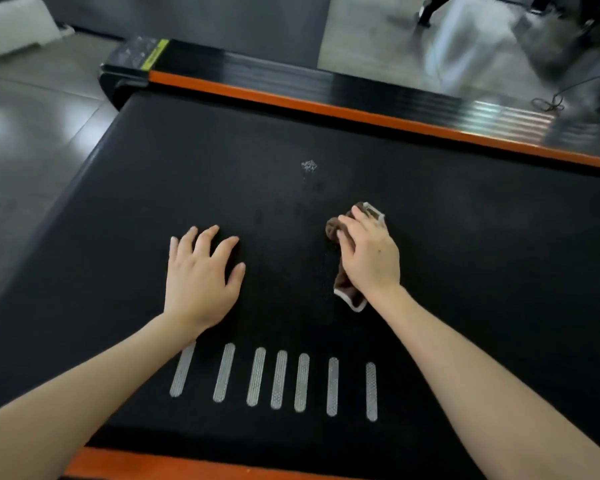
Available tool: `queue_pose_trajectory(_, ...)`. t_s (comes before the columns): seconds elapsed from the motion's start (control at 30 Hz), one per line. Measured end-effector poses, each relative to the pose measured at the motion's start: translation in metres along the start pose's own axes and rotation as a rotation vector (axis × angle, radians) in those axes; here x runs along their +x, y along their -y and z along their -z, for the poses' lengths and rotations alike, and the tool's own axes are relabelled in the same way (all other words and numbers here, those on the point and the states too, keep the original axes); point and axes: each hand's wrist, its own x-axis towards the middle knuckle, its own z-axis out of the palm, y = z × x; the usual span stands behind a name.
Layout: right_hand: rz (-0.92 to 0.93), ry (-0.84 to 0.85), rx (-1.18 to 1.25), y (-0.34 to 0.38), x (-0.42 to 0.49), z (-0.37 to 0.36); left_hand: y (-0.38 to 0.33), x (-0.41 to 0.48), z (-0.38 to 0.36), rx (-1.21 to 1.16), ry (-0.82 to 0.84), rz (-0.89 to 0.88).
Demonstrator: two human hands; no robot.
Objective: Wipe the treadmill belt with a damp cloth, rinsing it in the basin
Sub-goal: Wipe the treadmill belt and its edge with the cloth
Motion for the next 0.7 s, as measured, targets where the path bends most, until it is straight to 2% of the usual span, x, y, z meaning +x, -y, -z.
queue_pose_trajectory(0.1,0.013,0.001,0.003,-0.006,-0.001,0.001,-0.001,0.053,0.007,0.026,-0.041,-0.061)
queue_pose_trajectory(0.27,0.084,-0.013,0.038,-0.013,0.009,-0.004,0.003,0.133,-0.008,0.159,0.071,-0.015)
queue_pose_trajectory(0.37,0.090,-0.033,0.051,-0.021,0.050,-0.010,0.006,0.139,-0.020,0.156,0.039,-0.008)
queue_pose_trajectory(0.57,-0.039,-0.059,-0.002,-0.018,0.158,-0.030,0.008,0.140,-0.026,0.145,0.005,-0.011)
queue_pose_trajectory(0.63,-0.088,-0.076,-0.015,-0.007,0.173,-0.038,0.009,0.141,-0.026,0.136,-0.011,-0.014)
queue_pose_trajectory(0.7,-0.042,-0.071,0.013,0.005,0.161,-0.040,0.010,0.140,-0.027,0.132,-0.012,-0.014)
